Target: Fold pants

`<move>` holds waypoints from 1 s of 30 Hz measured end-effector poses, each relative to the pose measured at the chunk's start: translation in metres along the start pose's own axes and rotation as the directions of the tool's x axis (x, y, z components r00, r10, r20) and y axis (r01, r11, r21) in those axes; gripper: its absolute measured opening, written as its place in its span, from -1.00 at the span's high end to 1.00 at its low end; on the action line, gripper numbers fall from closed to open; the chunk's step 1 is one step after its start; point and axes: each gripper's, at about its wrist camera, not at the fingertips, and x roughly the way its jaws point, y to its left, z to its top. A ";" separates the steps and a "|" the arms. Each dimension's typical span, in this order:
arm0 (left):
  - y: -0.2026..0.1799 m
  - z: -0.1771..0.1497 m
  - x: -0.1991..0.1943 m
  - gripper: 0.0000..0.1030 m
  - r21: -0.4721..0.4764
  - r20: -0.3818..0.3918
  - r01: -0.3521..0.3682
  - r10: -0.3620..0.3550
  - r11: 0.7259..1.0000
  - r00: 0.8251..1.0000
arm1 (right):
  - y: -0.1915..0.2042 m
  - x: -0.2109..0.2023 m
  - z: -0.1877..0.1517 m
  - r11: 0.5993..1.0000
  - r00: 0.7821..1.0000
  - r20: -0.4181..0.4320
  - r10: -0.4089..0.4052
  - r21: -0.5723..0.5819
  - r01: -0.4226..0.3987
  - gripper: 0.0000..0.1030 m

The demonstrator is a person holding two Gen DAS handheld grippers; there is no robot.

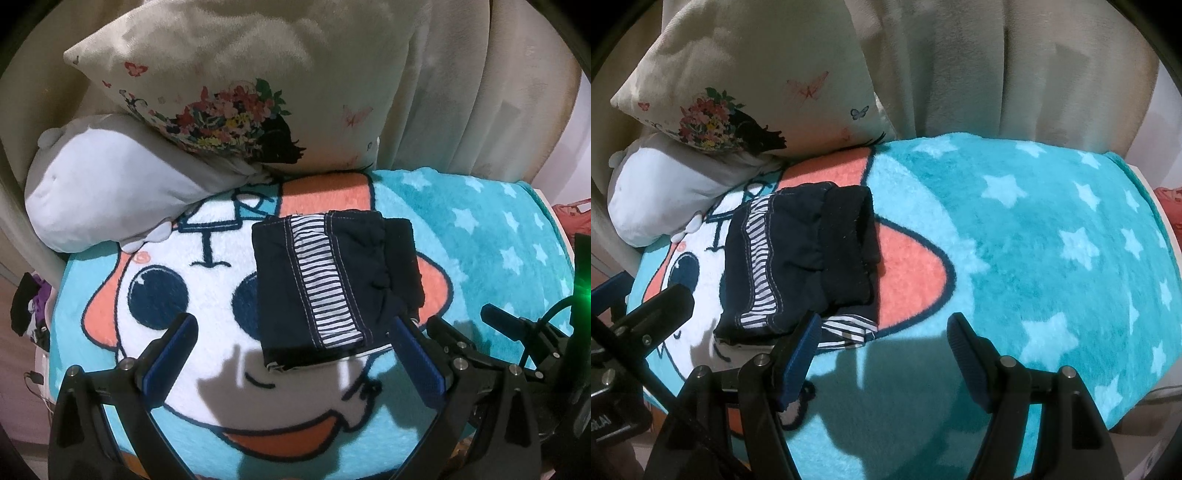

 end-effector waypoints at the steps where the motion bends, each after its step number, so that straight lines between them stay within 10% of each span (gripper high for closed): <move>1: 0.000 0.000 0.001 -1.00 -0.002 -0.004 0.002 -0.002 1.000 1.000 | 0.000 0.001 0.000 1.000 1.000 -0.002 0.000 0.000 0.000 -0.47; 30: -0.001 0.001 0.028 -1.00 -0.037 -0.080 0.021 -0.024 0.999 0.997 | 0.000 0.024 0.004 0.999 0.998 -0.061 -0.010 -0.039 0.007 -0.48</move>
